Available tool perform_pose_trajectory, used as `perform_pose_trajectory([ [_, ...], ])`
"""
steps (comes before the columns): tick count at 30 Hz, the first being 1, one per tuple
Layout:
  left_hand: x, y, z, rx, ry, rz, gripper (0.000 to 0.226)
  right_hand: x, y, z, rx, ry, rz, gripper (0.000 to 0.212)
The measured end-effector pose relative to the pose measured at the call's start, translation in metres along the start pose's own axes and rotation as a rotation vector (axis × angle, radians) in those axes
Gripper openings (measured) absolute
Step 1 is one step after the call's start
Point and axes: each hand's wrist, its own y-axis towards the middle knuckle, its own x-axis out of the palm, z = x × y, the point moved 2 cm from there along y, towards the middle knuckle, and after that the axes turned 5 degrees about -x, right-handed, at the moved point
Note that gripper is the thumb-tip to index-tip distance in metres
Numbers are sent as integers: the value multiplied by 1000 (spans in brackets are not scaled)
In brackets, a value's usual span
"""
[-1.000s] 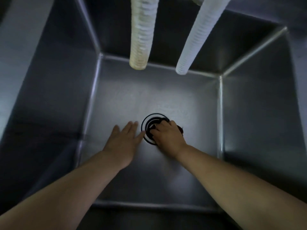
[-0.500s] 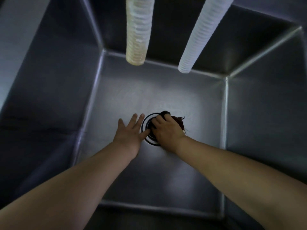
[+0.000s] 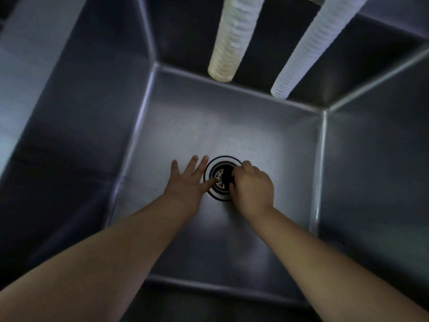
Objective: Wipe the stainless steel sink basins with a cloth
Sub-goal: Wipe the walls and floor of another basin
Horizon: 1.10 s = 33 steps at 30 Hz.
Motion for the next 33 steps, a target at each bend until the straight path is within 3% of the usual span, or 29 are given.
perform_pose_trajectory([
  [3,2,1,-1,8,-14,8,92,-1,18,-10,-95,-127,42,27],
  [7,6,4,-2,11,-30,29,93,21,30,-21,-97,-168,-164,10],
  [10,8,6,-2,10,-50,24,94,23,26,-26,-115,-158,-109,25],
  [13,8,7,-3,13,-66,24,93,30,22,-19,-156,-64,-150,5],
  [17,9,6,-3,23,-60,26,92,35,20,-9,-263,-74,-265,25],
  [19,10,7,-3,23,-56,29,92,29,15,-7,-226,12,-185,27],
  [22,10,8,-3,29,-61,31,90,23,-1,0,-134,176,76,34],
  [26,11,7,-4,36,-53,32,89,24,-3,3,-360,66,217,30],
  [28,11,6,-4,39,-50,39,89,24,9,3,-485,-58,163,22],
  [31,8,4,-5,40,-72,32,89,20,26,-11,-482,-423,-100,8],
  [33,7,2,-5,43,-81,23,89,29,27,-16,-454,-512,-296,23],
])
